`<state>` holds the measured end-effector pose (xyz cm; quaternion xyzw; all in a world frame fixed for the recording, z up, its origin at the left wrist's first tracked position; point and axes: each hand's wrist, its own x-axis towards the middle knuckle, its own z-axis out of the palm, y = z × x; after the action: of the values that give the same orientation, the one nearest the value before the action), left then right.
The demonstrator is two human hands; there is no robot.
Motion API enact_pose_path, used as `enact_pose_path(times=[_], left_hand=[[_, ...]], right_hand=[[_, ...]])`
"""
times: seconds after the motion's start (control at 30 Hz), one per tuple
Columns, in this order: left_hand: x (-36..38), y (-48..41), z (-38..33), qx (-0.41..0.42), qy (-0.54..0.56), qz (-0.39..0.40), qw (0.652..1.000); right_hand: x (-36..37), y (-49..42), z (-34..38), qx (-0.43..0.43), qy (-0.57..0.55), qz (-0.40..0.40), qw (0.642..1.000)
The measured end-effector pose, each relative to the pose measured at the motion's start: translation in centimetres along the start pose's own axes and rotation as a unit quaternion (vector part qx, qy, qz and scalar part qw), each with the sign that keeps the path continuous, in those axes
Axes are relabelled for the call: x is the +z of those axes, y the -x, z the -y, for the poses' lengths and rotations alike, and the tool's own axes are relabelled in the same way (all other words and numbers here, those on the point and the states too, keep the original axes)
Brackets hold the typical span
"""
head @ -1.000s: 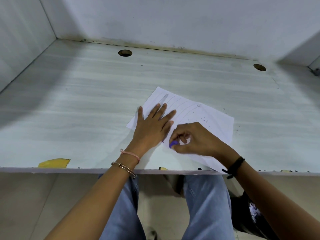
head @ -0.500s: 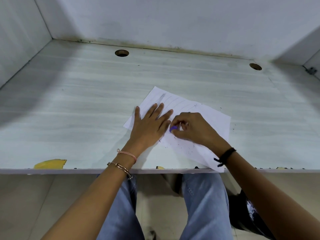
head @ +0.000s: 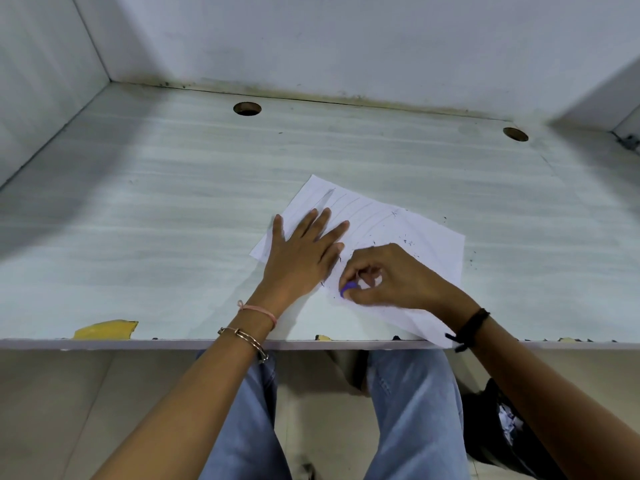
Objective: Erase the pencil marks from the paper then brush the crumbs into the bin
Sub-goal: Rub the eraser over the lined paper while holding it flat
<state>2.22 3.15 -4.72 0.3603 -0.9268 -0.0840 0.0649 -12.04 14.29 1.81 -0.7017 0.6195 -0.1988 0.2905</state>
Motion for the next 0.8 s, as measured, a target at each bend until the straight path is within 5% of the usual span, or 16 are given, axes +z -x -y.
enact_pose_path(times=[0.1, 0.23, 0.33, 0.53, 0.67, 0.8], left_hand=[[0.0, 0.0, 0.0, -0.001, 0.021, -0.007, 1.0], [-0.2, -0.5, -0.2, -0.017, 0.044, -0.026, 0.999], [-0.1, -1.0, -0.5, -0.014, 0.025, -0.092, 0.995], [0.5, -1.4, -0.4, -0.021, 0.008, -0.045, 0.999], [0.7, -1.5, -0.3, -0.012, -0.016, -0.033, 0.999], [0.4, -1.6, -0.3, -0.011, -0.022, 0.001, 1.0]], right_hand=[[-1.6, 0.2, -0.8, 0.029, 0.012, 0.038, 0.999], [-1.5, -0.9, -2.2, 0.08, -0.019, -0.137, 0.987], [-0.5, -1.1, -2.2, 0.104, -0.039, -0.171, 0.979], [-0.2, -1.6, -1.7, 0.076, 0.0, -0.121, 0.99], [-0.7, -2.4, -1.7, 0.097, 0.032, -0.177, 0.979], [0.4, -2.0, -0.2, 0.056, 0.031, -0.089, 0.994]])
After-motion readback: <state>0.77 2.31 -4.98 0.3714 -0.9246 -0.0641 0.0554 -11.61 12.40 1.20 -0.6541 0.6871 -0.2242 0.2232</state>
